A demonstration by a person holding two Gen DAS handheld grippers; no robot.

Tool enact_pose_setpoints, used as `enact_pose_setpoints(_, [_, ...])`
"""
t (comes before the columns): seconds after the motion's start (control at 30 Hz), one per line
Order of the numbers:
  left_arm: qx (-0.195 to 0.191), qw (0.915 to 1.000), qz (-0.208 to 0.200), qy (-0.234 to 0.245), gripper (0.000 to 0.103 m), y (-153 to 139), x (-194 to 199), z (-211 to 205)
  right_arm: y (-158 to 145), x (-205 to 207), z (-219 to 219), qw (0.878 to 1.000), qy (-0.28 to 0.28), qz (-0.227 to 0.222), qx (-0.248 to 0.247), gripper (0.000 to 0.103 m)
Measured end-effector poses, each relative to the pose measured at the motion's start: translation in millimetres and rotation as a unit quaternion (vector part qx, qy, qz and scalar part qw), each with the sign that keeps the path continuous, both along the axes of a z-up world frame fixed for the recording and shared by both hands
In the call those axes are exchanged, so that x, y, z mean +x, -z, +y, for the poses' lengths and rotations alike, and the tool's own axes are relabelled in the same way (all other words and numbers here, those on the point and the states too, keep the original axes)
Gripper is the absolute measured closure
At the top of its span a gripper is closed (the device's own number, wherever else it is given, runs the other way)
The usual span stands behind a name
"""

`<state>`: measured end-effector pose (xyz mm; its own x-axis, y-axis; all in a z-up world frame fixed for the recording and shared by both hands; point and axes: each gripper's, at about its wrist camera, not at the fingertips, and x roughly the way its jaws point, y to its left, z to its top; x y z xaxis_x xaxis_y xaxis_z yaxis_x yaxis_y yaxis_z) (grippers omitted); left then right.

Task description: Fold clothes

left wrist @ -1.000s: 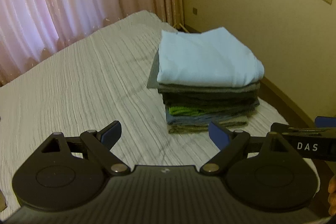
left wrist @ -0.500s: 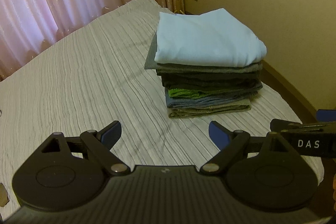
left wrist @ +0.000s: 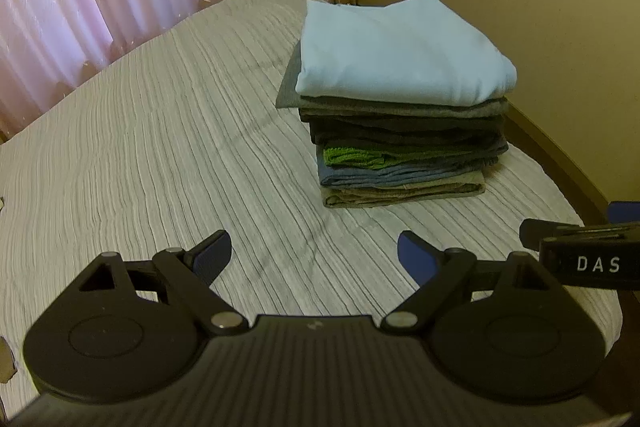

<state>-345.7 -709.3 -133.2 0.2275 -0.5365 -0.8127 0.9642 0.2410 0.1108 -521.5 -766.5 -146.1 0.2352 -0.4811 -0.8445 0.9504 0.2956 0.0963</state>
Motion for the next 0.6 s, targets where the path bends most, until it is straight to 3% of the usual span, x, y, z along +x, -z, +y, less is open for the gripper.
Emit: enact_pose_setpoints(0.6, [0.019,0.9997,-0.004,-0.012,0.015,21.5,3.0,-17.2,17.0,3.6,-16.7,1.000,-0.011,0.018,0.020,0.000])
